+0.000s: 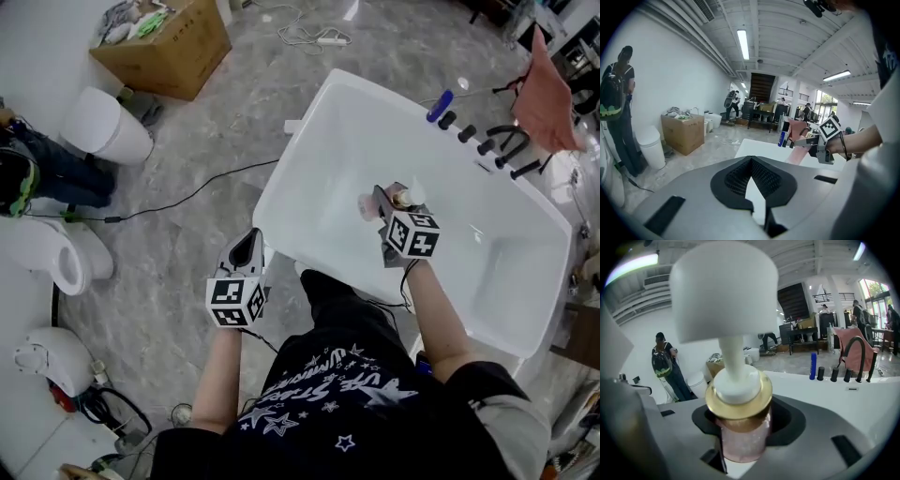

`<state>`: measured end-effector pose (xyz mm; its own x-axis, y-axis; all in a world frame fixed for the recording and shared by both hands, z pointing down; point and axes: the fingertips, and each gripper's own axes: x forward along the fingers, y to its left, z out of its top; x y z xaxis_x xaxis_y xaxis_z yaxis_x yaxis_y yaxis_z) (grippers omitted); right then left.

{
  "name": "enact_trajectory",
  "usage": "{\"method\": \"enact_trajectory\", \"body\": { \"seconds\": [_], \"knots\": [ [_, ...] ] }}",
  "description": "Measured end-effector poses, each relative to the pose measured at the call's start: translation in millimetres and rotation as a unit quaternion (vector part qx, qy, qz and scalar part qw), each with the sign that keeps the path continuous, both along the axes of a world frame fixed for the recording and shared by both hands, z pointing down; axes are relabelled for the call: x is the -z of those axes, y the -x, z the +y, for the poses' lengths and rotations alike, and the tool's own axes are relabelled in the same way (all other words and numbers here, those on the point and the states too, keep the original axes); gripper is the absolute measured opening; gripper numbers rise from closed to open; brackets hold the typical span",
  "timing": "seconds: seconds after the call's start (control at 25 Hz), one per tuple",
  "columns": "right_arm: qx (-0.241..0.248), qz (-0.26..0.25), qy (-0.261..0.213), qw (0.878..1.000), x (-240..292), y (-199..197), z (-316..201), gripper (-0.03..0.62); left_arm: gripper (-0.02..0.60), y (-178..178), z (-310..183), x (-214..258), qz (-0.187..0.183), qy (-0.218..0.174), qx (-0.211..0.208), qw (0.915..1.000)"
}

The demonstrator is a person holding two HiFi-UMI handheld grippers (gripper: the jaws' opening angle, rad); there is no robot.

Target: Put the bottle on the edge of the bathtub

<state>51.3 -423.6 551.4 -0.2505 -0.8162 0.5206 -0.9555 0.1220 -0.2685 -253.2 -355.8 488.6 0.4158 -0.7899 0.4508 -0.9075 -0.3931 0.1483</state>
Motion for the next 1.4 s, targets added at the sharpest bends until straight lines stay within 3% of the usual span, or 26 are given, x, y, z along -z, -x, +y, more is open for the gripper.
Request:
{"method": "enact_trajectory", "body": {
  "seconds": [0.16,0.56,0.8,1.04,1.4],
  "knots": [
    [-0.039,-0.006,0.006,0.999,-14.7,-15.4,-65.2,0.218,0.015,-18.7,-75.0,-2.6,-0.005,-0.003,-0.044,0.999],
    [-0.117,-0.002,-0.001,0.993,-21.6,-60.9,-208.1,0.216,0.014,-51.1,-212.5,-19.1,-0.009,0.024,-0.09,0.9956],
    [-0.135,-0.001,-0.009,0.991,-49.6,-85.1,-280.2,0.215,0.014,-74.0,-265.2,-48.9,-0.016,0.027,-0.1,0.9945],
    [-0.158,-0.004,-0.024,0.987,-63.2,-100.1,-344.7,0.215,0.015,-88.4,-314.8,-63.5,-0.045,-0.006,-0.117,0.9921],
    [-0.189,0.017,-0.029,0.981,-85.1,-118.6,-426.4,0.213,0.014,-100.0,-359.6,-93.8,-0.028,-0.007,-0.124,0.9918]
  ]
}}
